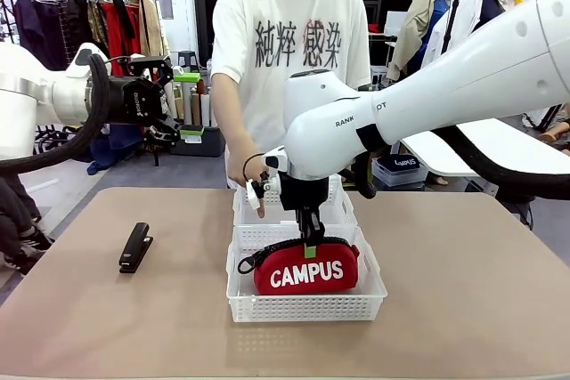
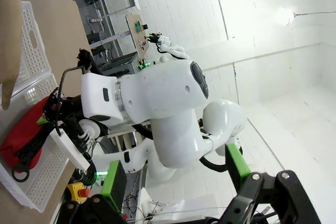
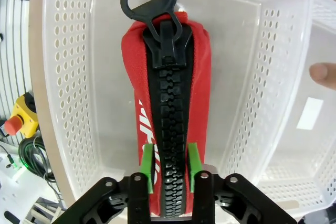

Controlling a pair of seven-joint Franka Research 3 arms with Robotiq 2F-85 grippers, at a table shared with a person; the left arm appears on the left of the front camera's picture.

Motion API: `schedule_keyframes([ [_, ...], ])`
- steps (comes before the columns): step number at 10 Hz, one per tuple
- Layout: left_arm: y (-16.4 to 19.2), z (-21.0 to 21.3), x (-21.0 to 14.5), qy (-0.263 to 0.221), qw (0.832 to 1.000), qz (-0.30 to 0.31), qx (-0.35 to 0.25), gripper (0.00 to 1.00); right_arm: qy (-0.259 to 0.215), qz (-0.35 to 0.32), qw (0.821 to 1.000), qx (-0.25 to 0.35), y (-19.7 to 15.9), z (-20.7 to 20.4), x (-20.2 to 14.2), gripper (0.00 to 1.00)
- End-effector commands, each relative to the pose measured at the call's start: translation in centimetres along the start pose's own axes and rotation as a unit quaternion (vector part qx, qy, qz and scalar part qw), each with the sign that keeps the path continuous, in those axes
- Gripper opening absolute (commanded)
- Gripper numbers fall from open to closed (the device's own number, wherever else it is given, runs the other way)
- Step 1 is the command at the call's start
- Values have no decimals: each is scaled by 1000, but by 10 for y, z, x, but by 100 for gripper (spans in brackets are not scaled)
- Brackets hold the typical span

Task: Distribute items into two baskets.
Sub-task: Place the picked Pencil pouch into the Organizing basket as instructed by the person, then pick up the Stapler that the person points to.

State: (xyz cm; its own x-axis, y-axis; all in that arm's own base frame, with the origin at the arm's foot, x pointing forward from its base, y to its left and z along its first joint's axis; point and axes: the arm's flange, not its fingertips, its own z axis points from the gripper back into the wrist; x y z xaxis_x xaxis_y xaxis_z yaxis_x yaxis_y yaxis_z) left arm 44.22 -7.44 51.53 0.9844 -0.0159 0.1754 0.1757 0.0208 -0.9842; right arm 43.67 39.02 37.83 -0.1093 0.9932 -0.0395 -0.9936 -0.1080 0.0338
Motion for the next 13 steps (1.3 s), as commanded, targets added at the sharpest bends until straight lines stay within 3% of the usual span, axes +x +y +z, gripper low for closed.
schedule_keyframes([
  [1,-2,2,-1,1,1000,-3,2,100,-10,-2,1000,-8,5,3,-4,85],
  [2,-2,2,-1,1,1000,-3,2,100,-12,-4,1000,-7,4,6,-7,100],
  [12,-2,2,-1,1,1000,-3,2,100,-78,-42,996,-3,3,40,-25,100],
  [13,-2,2,-1,1,1000,-3,2,100,-51,-44,998,-3,-3,38,-14,100],
])
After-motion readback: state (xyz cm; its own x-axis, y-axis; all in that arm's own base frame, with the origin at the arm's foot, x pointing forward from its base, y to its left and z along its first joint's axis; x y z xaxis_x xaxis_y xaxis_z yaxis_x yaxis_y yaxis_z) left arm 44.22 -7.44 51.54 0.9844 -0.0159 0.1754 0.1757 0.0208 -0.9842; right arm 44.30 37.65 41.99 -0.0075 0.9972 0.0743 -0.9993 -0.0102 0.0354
